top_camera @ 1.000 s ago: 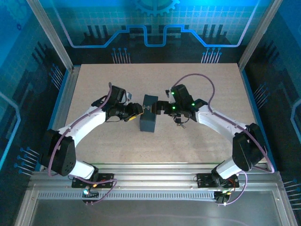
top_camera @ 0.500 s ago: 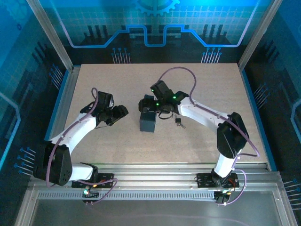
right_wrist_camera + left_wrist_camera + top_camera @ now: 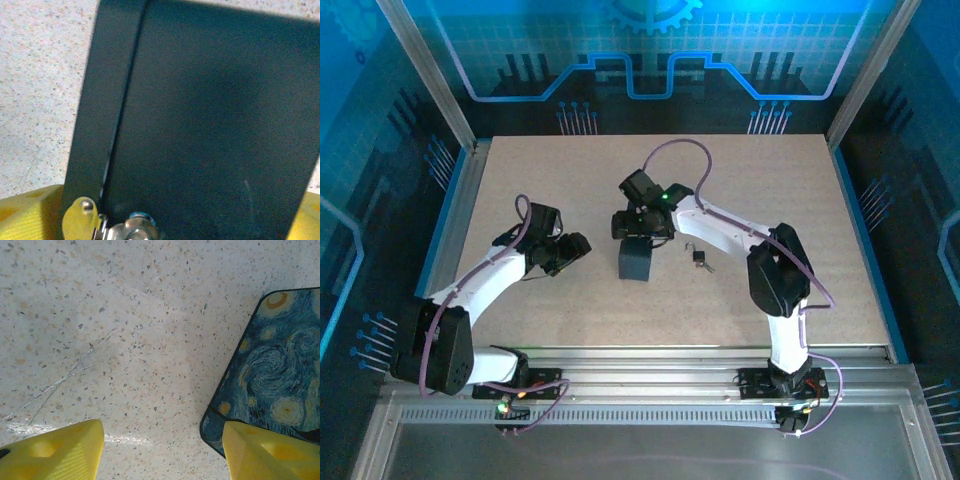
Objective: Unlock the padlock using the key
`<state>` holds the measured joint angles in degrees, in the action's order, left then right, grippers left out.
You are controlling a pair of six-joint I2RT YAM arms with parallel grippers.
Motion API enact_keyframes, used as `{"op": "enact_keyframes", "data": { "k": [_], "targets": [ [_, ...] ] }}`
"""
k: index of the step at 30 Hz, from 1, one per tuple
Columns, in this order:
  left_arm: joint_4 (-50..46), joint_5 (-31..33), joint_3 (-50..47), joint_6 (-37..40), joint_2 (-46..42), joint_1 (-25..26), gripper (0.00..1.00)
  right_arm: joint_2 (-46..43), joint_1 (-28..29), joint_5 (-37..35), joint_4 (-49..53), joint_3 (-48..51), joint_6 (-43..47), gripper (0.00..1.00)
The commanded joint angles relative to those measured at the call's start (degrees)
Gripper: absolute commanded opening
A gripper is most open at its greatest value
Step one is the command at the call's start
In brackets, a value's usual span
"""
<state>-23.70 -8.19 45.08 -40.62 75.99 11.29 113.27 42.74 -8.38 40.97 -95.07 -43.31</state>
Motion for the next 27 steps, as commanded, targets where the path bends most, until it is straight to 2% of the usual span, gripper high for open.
{"op": "enact_keyframes", "data": {
  "k": [1,4,7,12,15,16,19,22,27],
  "targets": [
    [0.9,0.2,-0.2,0.0,-1.0,-0.7,0.65,-1.1,0.1,0.8,0.3,2.2,-1.8,0.89],
    [0.7,-0.1,0.1,0.3,-0.8,-0.7,0.65,-4.0,-1.3,5.4,-5.8,7.8,-3.7,0.83],
    [0.8,-0.7,0.3,0.5,-0.4,-0.6,0.65,-7.0,-3.8,13.6,-16.0,15.4,-6.8,0.79],
    [1.0,-1.9,0.9,0.7,-0.1,-0.6,0.65,-9.1,-8.4,28.4,-45.9,31.2,-18.4,0.77],
    [0.7,-3.7,2.5,1.4,0.6,-0.4,0.64,-5.2,-9.8,34.0,-60.5,35.1,-26.4,0.80],
    [0.4,-4.0,3.1,1.7,0.9,-0.2,0.64,-3.3,-10.0,35.3,-62.1,34.8,-27.4,0.81],
    [-1.2,-3.4,5.4,2.8,1.3,0.5,0.64,1.3,-10.0,37.5,-60.9,31.6,-26.6,0.88],
    [-2.3,-2.1,7.0,3.3,1.4,0.7,0.64,2.3,-10.1,35.8,-52.5,28.0,-20.9,1.00],
    [-3.4,-1.1,8.3,4.2,1.6,0.7,0.64,0.3,-10.2,30.4,-35.5,21.8,-8.5,1.00]
  ]
}}
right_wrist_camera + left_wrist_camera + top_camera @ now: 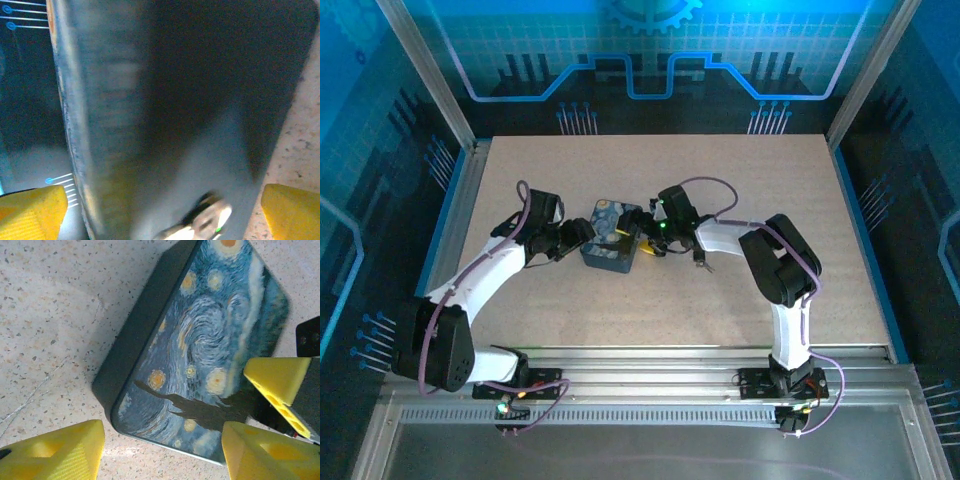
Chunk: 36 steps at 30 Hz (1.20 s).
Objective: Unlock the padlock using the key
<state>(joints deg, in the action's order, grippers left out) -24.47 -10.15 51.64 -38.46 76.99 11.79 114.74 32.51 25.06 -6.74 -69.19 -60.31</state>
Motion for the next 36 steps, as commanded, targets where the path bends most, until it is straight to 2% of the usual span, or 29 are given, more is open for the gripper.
{"op": "enact_keyframes", "data": {
  "k": [1,7,10,11,12,16,19,22,25,28,29,30,32,33,36],
  "targets": [
    [-2.6,0.9,1.7,2.0,0.7,0.1,0.64,-1.3,0.1,-4.0,15.3,-5.5,10.5,1.00],
    [-3.1,2.6,2.3,2.8,1.1,0.2,0.64,-2.6,0.1,-4.4,21.8,-9.4,15.8,1.00],
    [-3.7,6.4,3.4,5.9,0.6,0.2,0.65,-6.1,0.2,-5.1,24.4,-10.7,24.1,1.00],
    [-3.4,8.1,3.7,7.0,0.4,0.1,0.78,-7.8,0.1,-7.4,26.2,-11.0,28.0,1.00],
    [-2.7,9.6,3.8,8.0,0.1,0.1,0.98,-9.5,0.1,-9.7,27.7,-11.0,31.5,1.00],
    [2.8,19.2,2.1,12.2,-2.3,-0.5,0.99,-17.8,-1.0,-25.7,29.9,-6.2,43.7,1.00],
    [12.7,23.5,-3.4,23.7,-5.4,-1.7,0.99,-26.5,-3.9,-34.3,22.0,4.8,49.6,1.00],
    [27.0,28.3,-13.4,32.3,-8.2,-4.0,0.99,-35.8,-8.0,-38.3,7.0,20.0,53.4,1.00],
    [39.1,29.1,-21.5,32.2,-7.0,-6.8,0.99,-40.5,-12.2,-41.6,-1.3,29.8,55.7,1.00],
    [50.6,26.5,-26.2,34.3,-3.0,-7.3,0.99,-42.2,-17.7,-40.2,-0.8,31.9,54.0,1.00],
    [56.4,26.0,-27.8,35.1,-1.2,-7.3,0.99,-43.2,-19.1,-38.4,-3.4,33.4,55.4,1.00],
    [56.6,25.5,-27.2,35.5,-0.6,-7.4,0.99,-43.9,-20.0,-36.7,-5.8,34.7,56.7,1.00],
    [65.2,22.3,-28.1,39.1,2.7,-7.7,0.99,-44.2,-22.4,-34.1,-11.6,37.2,58.3,1.00],
    [66.3,21.6,-28.0,39.9,3.9,-7.9,0.99,-43.4,-24.1,-33.7,-12.2,37.8,58.0,1.00],
    [75.5,20.3,-30.0,39.2,9.3,-9.2,0.99,-40.4,-27.7,-32.5,-18.4,41.2,57.3,1.00]
  ]
}}
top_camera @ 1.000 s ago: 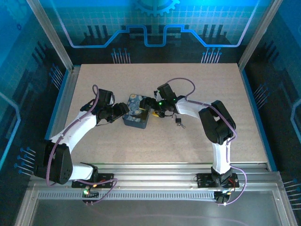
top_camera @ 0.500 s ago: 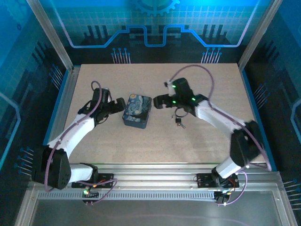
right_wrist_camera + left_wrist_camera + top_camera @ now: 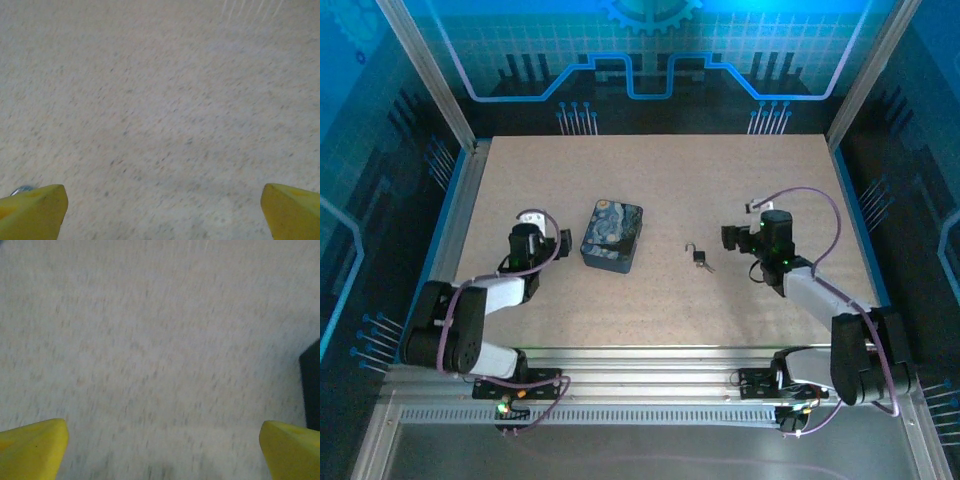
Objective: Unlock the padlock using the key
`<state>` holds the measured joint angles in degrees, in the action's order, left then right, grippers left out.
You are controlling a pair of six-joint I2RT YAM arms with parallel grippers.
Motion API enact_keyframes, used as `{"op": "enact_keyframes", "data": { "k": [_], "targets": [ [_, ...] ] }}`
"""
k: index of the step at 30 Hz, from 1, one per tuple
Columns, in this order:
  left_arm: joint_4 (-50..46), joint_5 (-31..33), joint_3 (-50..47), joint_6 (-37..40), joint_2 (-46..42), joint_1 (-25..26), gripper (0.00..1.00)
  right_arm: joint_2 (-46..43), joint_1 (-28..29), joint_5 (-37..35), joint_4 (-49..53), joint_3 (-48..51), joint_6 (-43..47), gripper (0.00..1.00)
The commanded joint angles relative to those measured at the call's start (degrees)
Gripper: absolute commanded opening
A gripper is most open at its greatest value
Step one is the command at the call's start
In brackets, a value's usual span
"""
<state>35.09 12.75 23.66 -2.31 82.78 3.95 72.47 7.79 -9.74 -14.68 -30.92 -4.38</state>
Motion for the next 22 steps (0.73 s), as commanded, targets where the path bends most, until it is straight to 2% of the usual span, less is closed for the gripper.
{"op": "enact_keyframes", "data": {
  "k": [1,2,3,4,5,7,8,11,22],
  "targets": [
    [20.5,-3.1,-3.2,3.5,6.1,-1.4,0.99,3.1,-4.0,3.7,-14.6,4.6,1.2,1.00],
    [21.8,-4.0,-3.4,4.0,6.4,-1.5,0.99,4.2,-4.4,3.7,-20.0,6.4,2.0,1.00],
    [17.7,-4.7,-2.6,3.4,5.3,-1.8,0.99,4.5,-4.4,4.1,-21.6,6.8,4.2,1.00],
    [18.1,-5.6,-2.1,3.4,5.8,-2.1,0.99,6.0,-5.0,5.9,-24.0,6.9,4.0,1.00],
    [18.1,-6.0,-2.1,3.1,5.8,-2.4,0.99,8.9,-6.2,9.6,-24.0,5.8,4.1,1.00],
    [16.8,-5.6,-1.5,2.7,5.8,-2.5,0.99,15.5,-5.6,9.8,-34.2,7.3,5.0,1.00],
    [17.0,-5.5,-1.7,2.7,5.8,-2.6,0.99,14.0,-5.2,9.7,-30.3,6.8,5.5,1.00],
    [16.9,-5.2,-1.7,2.7,5.8,-2.6,0.99,13.8,-5.4,9.7,-27.6,5.8,5.1,1.00],
    [16.8,-6.1,-1.5,2.8,5.9,-2.7,0.99,13.9,-5.2,9.4,-28.3,6.0,5.1,1.00]
  ]
}}
